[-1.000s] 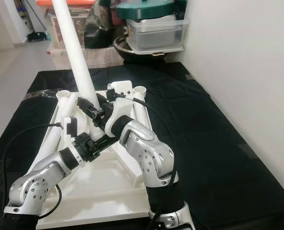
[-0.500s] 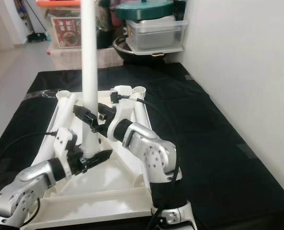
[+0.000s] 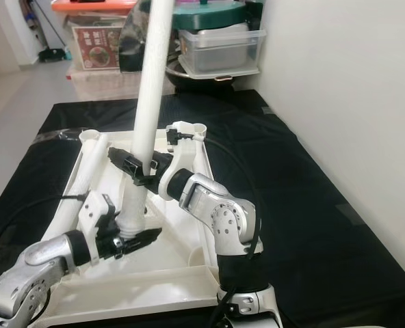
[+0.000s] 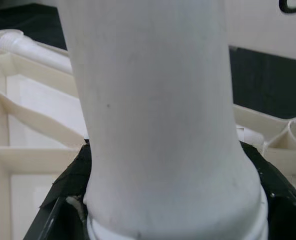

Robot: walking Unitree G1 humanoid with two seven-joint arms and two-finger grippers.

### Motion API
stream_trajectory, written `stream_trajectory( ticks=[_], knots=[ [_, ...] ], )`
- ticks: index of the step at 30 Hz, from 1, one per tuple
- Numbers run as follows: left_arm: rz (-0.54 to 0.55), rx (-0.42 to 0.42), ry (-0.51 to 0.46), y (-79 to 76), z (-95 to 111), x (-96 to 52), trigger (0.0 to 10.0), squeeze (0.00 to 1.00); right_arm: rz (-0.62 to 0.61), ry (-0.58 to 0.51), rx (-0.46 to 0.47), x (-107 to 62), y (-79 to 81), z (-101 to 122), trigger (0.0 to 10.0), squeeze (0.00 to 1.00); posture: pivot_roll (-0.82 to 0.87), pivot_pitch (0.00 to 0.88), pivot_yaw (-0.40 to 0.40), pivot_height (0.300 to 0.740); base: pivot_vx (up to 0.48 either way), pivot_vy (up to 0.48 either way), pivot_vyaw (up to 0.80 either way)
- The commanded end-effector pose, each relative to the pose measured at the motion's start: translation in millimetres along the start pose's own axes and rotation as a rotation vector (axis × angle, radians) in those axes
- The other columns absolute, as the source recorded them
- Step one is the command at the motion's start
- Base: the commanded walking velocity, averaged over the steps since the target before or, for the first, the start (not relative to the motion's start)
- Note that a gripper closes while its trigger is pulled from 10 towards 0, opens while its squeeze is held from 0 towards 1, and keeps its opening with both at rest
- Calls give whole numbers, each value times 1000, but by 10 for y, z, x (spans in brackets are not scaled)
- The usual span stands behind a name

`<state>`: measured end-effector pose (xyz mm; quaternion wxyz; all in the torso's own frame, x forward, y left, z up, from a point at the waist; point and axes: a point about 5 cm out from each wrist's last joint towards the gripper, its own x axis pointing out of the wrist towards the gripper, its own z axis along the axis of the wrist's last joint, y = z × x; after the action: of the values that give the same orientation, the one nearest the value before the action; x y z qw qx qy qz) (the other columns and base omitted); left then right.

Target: Building children table

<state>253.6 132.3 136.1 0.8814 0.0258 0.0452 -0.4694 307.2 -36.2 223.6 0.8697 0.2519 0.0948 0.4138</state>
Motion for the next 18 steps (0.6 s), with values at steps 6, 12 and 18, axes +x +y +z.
stream_trajectory(
  ticks=[6,12,18],
  knots=[
    [-89,70,39,-72,-36,-38,10000,0,84,5,-3,17,130,-13,0,0,28,0,10,740,0,0,0],
    [-84,89,50,-32,-50,-58,10000,0,110,10,10,3,165,-24,0,0,25,0,15,740,0,0,0],
    [-67,123,70,50,-75,-101,10000,0,150,17,49,-32,211,-37,0,0,19,0,18,740,0,0,0]
  ],
)
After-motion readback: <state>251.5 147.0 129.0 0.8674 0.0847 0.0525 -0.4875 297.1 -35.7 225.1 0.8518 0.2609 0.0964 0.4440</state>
